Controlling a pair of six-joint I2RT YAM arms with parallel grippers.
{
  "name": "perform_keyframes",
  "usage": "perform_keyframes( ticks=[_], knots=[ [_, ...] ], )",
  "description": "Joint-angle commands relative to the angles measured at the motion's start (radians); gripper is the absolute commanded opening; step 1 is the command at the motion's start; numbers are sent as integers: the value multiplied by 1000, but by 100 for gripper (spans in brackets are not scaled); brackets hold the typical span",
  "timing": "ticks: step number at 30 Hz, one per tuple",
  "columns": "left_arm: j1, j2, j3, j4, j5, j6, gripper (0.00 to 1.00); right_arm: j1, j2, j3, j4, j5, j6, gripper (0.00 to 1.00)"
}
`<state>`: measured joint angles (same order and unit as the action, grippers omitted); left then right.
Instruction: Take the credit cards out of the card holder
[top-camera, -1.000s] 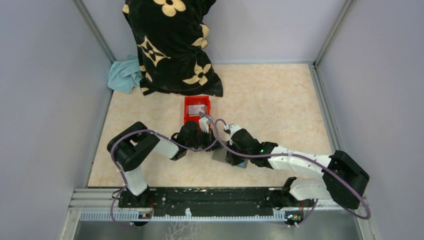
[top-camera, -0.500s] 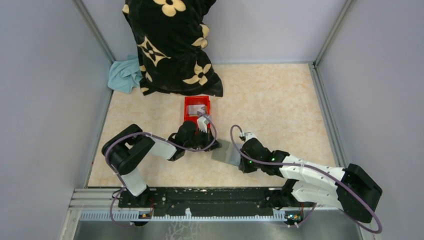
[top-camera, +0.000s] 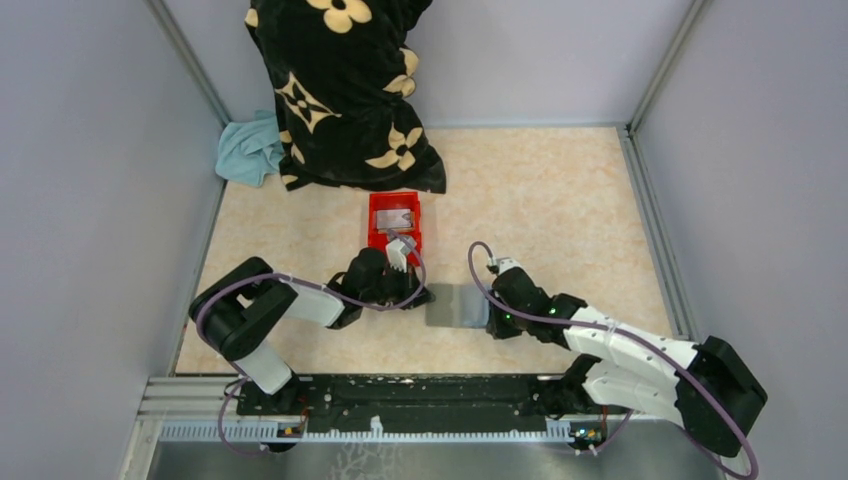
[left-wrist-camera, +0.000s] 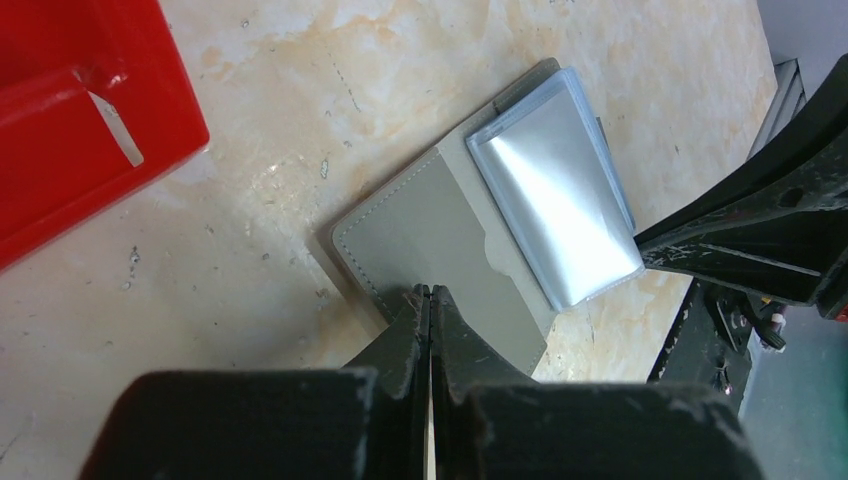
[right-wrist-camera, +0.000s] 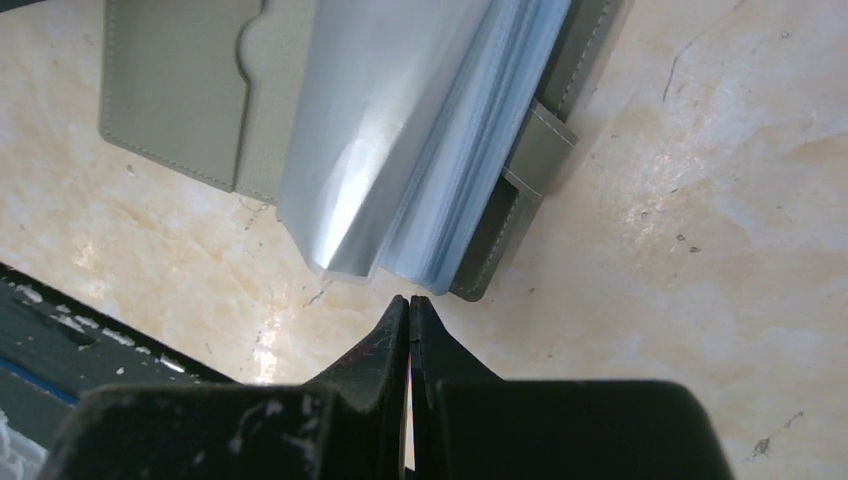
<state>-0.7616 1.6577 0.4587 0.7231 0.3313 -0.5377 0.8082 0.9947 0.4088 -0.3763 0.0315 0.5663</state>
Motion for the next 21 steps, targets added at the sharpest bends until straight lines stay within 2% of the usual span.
perform_keyframes(
  ticks=[1, 6, 7, 10, 12, 21],
  knots=[
    [-2, -25, -12, -7, -11, 14, 0, -4, -65, 93, -35, -38, -23, 0],
    [-2, -16, 2, -5, 9, 13, 0, -6, -118, 163, -78, -28, -31, 0],
    [-2, -20, 2, -5, 11, 11, 0, -8, -113, 167, -73, -15, -30, 6],
    [-2, -28, 3, -6, 11, 12, 0, -30, -55, 167, -51, 5, -23, 33],
    [-2, -29, 7, -13, 11, 19, 0, -36, 1, 169, -30, 5, -23, 42],
    [-2, -38, 11, -34, 12, 20, 0, -45, 94, 151, 44, -1, -32, 45]
  ],
)
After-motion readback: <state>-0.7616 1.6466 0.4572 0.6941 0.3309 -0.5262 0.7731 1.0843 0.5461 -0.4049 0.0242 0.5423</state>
